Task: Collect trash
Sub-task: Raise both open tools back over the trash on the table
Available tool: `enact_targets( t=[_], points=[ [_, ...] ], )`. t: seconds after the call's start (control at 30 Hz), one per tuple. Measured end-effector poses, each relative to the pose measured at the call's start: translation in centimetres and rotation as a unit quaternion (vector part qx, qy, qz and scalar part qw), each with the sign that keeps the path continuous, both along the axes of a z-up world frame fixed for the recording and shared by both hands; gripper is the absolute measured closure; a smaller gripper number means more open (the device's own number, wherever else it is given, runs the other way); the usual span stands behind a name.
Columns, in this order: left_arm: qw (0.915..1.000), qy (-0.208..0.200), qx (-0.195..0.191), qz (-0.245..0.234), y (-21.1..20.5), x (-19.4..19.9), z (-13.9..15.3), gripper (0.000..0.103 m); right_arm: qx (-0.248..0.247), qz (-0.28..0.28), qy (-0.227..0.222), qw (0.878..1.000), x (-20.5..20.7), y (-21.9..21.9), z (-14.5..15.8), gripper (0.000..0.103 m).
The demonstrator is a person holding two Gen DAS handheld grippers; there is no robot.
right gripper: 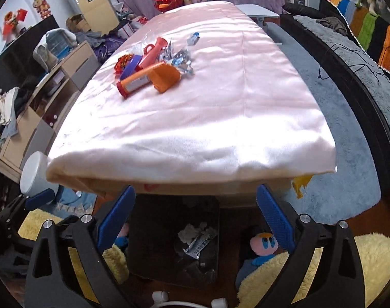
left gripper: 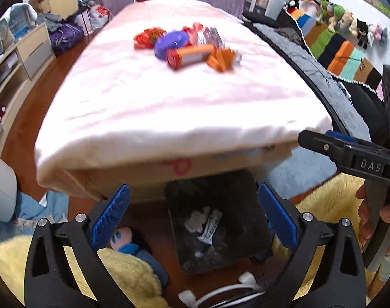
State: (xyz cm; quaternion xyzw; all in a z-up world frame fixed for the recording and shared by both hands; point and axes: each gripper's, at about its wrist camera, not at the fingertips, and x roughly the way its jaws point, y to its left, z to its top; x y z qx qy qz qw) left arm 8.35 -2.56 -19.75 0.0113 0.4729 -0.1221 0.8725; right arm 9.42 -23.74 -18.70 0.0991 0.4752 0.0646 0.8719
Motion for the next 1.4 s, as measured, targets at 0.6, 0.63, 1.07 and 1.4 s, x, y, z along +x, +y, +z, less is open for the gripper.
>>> enact_targets(
  t=[0.6, 0.63, 1.07, 1.4],
  points=[
    [0.9992, -0.037, 0.006, 0.016, 0.9, 9.4, 3.9, 0.008, -0.013, 0.014, -0.044, 0.999, 8.6, 0.1, 3.6, 0.008],
    [0.9992, -0.036, 0.007, 0.015, 0.8, 10.0, 3.8, 0.008, -0.009, 0.019, -0.047, 0.999, 9.2, 0.4, 3.6, 0.01],
    [0.9996, -0.023, 0.011, -0.007, -1.0, 17.2, 2.1, 0.009, -0.017, 0.043, -0.021, 0.999, 17.6, 1.3, 1.6, 0.054],
    [0.9996, 0.0, 0.008, -0.025, -1.8, 21.1, -0.7, 0.01, 0.009, 0.057, 0.002, 0.998, 19.9, 1.4, -0.5, 0.055]
  ],
)
